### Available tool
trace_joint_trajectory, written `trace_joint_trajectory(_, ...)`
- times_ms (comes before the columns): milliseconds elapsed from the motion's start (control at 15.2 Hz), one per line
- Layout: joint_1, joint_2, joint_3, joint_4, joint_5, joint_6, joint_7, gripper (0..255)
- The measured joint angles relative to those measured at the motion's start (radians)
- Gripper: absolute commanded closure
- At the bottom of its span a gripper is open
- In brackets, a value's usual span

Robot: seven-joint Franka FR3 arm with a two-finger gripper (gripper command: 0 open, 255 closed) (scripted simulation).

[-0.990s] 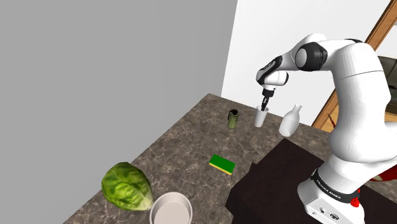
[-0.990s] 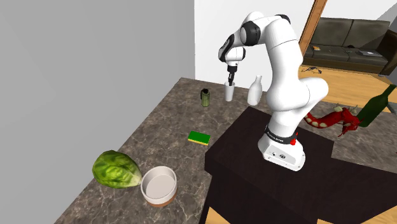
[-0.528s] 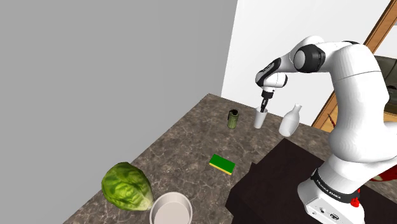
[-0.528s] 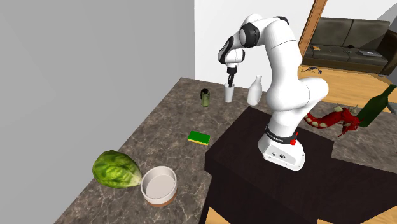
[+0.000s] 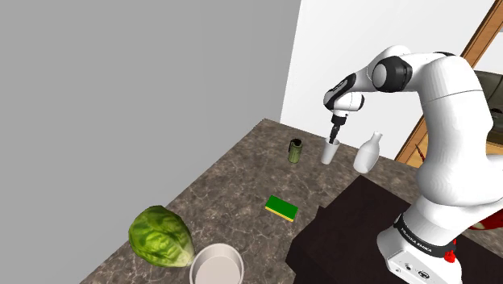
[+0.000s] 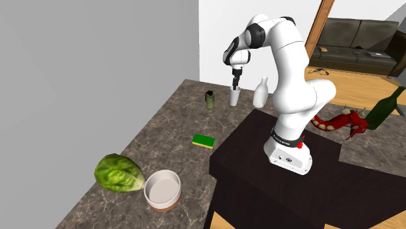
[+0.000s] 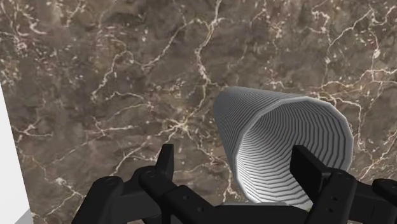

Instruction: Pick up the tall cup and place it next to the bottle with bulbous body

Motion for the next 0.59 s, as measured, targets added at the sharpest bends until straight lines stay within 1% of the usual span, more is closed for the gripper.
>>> trace_joint_trajectory(132, 0.002, -0.025, -0.005, -0.005, -0.005, -0.021, 0.001, 0)
trace_joint_trajectory(330, 0.009, -0.066, -0.014, 0.013, -0.016, -0.077, 0.012, 0)
trace_joint_trajectory(594, 0.008, -0.076, -0.016, 0.009, -0.018, -0.084, 0.011, 0)
